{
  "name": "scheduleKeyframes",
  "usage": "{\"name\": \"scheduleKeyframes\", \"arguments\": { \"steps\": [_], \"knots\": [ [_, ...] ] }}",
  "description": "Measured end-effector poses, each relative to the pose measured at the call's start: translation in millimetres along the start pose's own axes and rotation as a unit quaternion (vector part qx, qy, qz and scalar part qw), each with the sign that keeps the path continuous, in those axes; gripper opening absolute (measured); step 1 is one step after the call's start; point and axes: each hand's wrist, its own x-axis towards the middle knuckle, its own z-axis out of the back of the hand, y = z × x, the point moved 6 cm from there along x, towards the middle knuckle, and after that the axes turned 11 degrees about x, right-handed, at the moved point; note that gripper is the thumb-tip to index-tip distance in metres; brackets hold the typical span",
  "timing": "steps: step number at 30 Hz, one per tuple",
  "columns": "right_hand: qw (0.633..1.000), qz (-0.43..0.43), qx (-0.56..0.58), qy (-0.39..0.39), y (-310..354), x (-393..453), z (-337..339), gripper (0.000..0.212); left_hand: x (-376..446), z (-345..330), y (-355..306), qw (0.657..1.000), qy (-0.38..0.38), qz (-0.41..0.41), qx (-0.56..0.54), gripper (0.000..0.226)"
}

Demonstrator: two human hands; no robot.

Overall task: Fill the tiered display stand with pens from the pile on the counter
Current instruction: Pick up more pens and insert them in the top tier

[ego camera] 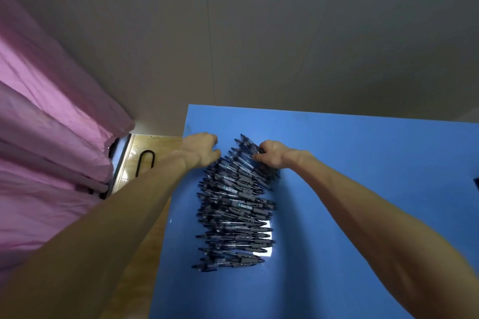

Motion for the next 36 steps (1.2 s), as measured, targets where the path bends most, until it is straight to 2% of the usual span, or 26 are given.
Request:
{"name": "scheduleKeyframes", "arguments": {
  "steps": [7,13,19,23,26,31,36],
  "knots": [
    [1.0,-0.008,-0.013,-0.02,-17.2,-0.1,16.3,0.035,12.3,-3.8,-32.6,1.0,-0.011,-0.002,0.001,0.042],
    [1.0,-0.019,-0.01,-0.011,-28.2,-5.2,20.2,0.037,21.0,-3.7,-54.2,1.0,-0.009,-0.022,-0.01,0.051],
    [1.0,0.003,0.005,-0.023,-39.8,-5.8,11.0,0.032,25.3,-3.4,-61.3,0.998,-0.019,-0.032,-0.055,0.041],
    [0.999,0.006,-0.016,-0.034,-38.8,-8.4,17.8,0.022,23.0,-4.2,-66.8,0.995,-0.001,-0.071,-0.07,0.056],
    [0.998,0.002,-0.041,-0.041,-36.8,-8.1,20.8,0.025,24.6,-4.6,-68.4,0.996,-0.016,-0.073,-0.056,0.057],
    [0.993,-0.012,-0.082,-0.086,-37.8,-9.1,32.2,0.026,27.8,5.9,-74.4,0.995,-0.087,-0.033,-0.038,0.061],
    [0.995,-0.04,-0.047,-0.074,-54.5,-7.8,40.8,0.035,25.7,7.1,-81.3,0.993,-0.068,0.059,-0.072,0.051]
  ]
}}
